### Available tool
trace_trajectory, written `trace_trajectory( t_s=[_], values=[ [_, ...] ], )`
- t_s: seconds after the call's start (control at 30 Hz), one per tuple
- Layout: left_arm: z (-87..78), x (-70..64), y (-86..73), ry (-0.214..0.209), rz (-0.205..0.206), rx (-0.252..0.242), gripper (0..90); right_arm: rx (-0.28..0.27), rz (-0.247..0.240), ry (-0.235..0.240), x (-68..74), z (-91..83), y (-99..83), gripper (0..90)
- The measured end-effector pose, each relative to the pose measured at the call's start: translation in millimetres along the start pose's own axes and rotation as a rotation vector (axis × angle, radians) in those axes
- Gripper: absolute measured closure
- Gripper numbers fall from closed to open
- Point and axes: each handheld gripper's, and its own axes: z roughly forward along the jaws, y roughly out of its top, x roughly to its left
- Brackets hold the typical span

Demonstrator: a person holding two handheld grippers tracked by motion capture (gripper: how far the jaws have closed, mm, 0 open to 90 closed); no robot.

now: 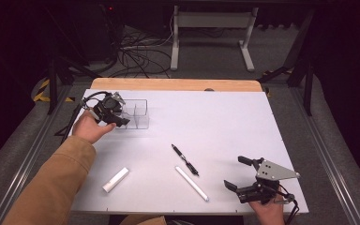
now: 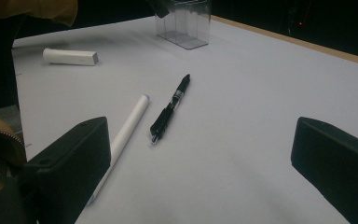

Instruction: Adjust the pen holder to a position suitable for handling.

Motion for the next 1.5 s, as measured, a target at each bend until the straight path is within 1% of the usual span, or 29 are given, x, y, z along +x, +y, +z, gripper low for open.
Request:
trace_trajectory(
  t_s=[0.17, 0.27, 0.5, 0.57, 0.67, 0.77, 0.8, 0.83, 0.87, 0.9, 0.93, 0.97, 1.0, 1.03, 1.07, 1.1, 1.13, 1.17, 1.2, 1.23, 1.27, 1.3, 1.33, 1.37, 1.4, 1.43, 1.5],
  values=[
    [1.5, -1.2, -0.3, 0.003, 0.000, 0.008, 50.6, 0.001, 0.002, 0.001, -0.1, 0.0, -0.2, 5.0],
    [0.9, -1.1, -0.5, 0.001, 0.011, 0.016, 51.6, 0.000, 0.004, 0.003, -0.1, 0.2, -0.3, 5.0],
    [0.2, -1.1, -0.6, -0.006, 0.020, 0.030, 54.6, 0.000, 0.010, 0.006, -0.8, 0.6, -0.7, 5.0],
    [-0.8, -1.0, -0.8, -0.011, 0.023, 0.035, 56.3, 0.000, 0.010, 0.006, -0.8, 0.6, -0.8, 5.0],
    [-4.9, -0.4, -1.9, -0.030, 0.027, 0.041, 60.0, 0.000, 0.013, 0.009, -1.2, 0.9, -1.0, 5.0],
    [-6.9, -1.4, -2.8, -0.032, 0.030, 0.048, 63.4, 0.001, 0.013, 0.009, -1.1, 0.9, -1.0, 5.0],
    [-8.0, -2.0, -3.2, -0.045, 0.039, 0.062, 64.8, 0.000, 0.015, 0.010, -1.3, 1.0, -1.1, 5.0],
    [-8.0, -2.0, -3.2, -0.045, 0.039, 0.062, 66.0, 0.000, 0.015, 0.010, -1.3, 1.0, -1.1, 5.0],
    [-9.1, -2.8, -3.8, -0.055, 0.049, 0.077, 67.4, 0.001, 0.018, 0.014, -1.3, 1.4, -1.3, 5.0],
    [-9.1, -2.8, -3.8, -0.055, 0.049, 0.077, 68.7, 0.001, 0.018, 0.015, -1.3, 1.6, -1.3, 5.0],
    [-9.9, -4.0, -3.8, -0.064, 0.074, 0.095, 70.8, 0.001, 0.017, 0.017, -1.2, 1.7, -1.3, 5.0],
    [-9.9, -4.0, -3.8, -0.064, 0.074, 0.095, 73.4, 0.001, 0.018, 0.018, -1.1, 1.7, -1.3, 5.0],
    [-10.6, -8.0, -3.5, -0.051, 0.100, 0.113, 77.5, 0.001, 0.018, 0.019, -1.0, 1.8, -1.3, 5.0],
    [-11.9, -9.9, -2.9, -0.047, 0.119, 0.115, 79.5, 0.001, 0.018, 0.019, -1.1, 1.8, -1.3, 5.0],
    [-12.9, -11.1, -2.5, -0.057, 0.127, 0.113, 81.5, 0.002, 0.019, 0.019, -1.3, 2.0, -1.4, 5.0],
    [-12.9, -11.1, -2.5, -0.057, 0.127, 0.113, 83.6, 0.002, 0.019, 0.019, -1.3, 2.0, -1.4, 5.0],
    [-17.0, -15.6, -0.3, -0.114, 0.144, 0.089, 87.6, 0.002, 0.021, 0.022, -1.4, 2.1, -1.6, 5.0],
    [-17.0, -15.6, -0.3, -0.114, 0.144, 0.089, 85.6, 0.002, 0.021, 0.022, -1.4, 2.1, -1.6, 5.0],
    [-18.6, -23.8, 3.6, -0.102, 0.166, 0.105, 85.9, 0.000, 0.019, 0.021, -1.3, 1.8, -1.6, 5.0],
    [-18.6, -23.8, 3.6, -0.102, 0.166, 0.105, 88.0, -0.001, 0.019, 0.021, -1.4, 1.8, -1.6, 5.0],
    [-21.2, -28.4, 5.7, -0.118, 0.194, 0.083, 87.8, -0.001, 0.021, 0.023, -1.5, 2.0, -1.6, 5.0],
    [-21.2, -28.4, 5.7, -0.118, 0.194, 0.083, 87.9, -0.001, 0.022, 0.024, -1.5, 2.1, -1.6, 5.0],
    [-25.3, -32.5, 9.7, -0.129, 0.202, 0.065, 88.0, 0.000, 0.021, 0.025, -1.4, 2.1, -1.7, 5.0],
    [-25.3, -32.5, 9.7, -0.129, 0.202, 0.065, 88.0, -0.001, 0.020, 0.025, -1.2, 2.1, -1.6, 5.0],
    [-29.6, -36.4, 14.4, -0.130, 0.216, 0.043, 88.0, -0.002, 0.019, 0.025, -1.1, 2.0, -1.4, 5.0],
    [-29.6, -36.4, 14.4, -0.130, 0.216, 0.043, 88.0, -0.004, 0.019, 0.025, -1.0, 2.0, -1.3, 5.0],
    [-34.7, -39.7, 19.4, -0.151, 0.235, 0.022, 88.0, -0.004, 0.017, 0.026, -0.8, 1.9, -1.2, 5.0]
  ],
)
